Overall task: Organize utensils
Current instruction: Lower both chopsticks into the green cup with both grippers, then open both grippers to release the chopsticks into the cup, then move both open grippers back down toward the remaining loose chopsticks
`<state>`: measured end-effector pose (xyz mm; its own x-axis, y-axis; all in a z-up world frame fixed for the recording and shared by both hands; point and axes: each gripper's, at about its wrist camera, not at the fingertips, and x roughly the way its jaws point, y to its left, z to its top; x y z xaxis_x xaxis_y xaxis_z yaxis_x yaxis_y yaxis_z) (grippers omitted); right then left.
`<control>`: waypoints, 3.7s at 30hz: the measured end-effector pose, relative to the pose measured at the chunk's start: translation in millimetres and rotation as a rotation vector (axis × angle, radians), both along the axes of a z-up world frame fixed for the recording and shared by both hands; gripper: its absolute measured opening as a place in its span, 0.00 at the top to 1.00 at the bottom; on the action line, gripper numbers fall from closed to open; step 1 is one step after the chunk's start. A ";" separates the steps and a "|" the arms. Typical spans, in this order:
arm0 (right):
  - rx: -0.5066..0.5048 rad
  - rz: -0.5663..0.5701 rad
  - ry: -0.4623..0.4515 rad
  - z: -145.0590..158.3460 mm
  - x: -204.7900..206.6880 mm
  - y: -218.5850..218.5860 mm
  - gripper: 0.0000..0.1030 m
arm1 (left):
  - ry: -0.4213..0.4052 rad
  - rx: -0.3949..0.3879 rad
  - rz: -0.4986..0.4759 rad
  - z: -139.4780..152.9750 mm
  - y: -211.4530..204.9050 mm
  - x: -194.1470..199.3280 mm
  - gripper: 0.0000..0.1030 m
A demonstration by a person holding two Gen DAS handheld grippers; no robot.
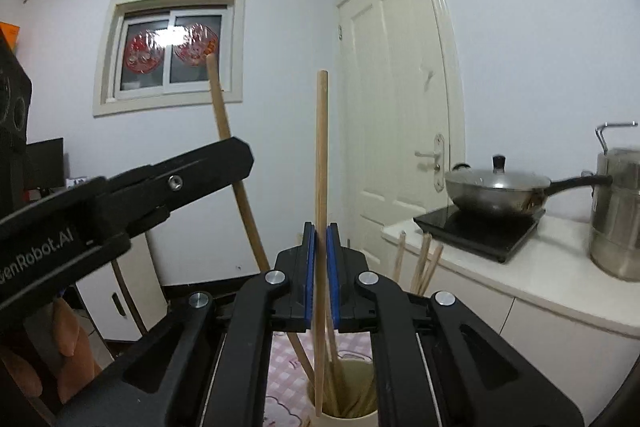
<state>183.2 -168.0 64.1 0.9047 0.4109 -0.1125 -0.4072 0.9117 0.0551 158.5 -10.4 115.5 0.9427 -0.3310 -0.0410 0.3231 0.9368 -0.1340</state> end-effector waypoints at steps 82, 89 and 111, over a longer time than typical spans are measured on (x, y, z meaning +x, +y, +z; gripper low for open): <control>0.109 -0.171 0.101 -85.2 -41.7 -18.2 0.78 | 0.168 -0.016 -0.043 -93.5 12.6 -0.3 0.41; 0.112 -0.168 0.105 -87.4 -47.2 -17.8 0.76 | 0.180 -0.029 -0.043 -95.3 15.2 -5.1 0.40; 0.095 -0.162 0.174 -92.0 -70.8 -15.1 0.71 | 0.412 -0.027 0.026 -138.8 37.0 -20.4 0.40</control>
